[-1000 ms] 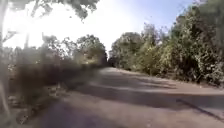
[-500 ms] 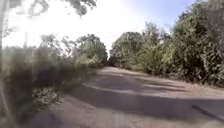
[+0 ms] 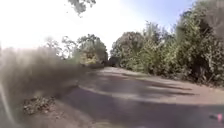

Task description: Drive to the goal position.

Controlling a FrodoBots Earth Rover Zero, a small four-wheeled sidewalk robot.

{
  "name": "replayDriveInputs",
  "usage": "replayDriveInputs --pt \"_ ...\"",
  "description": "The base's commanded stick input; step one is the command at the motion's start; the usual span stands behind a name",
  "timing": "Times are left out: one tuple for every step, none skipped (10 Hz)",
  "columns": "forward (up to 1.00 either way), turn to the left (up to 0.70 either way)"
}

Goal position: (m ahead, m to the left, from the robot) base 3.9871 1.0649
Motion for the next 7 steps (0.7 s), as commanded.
replayDriveInputs --pt "0.70 0.00" --pt "0.70 0.00" --pt "0.70 0.00" --pt "0.70 0.00" --pt "0.70 0.00" --pt "0.70 0.00" --pt "0.70 0.00"
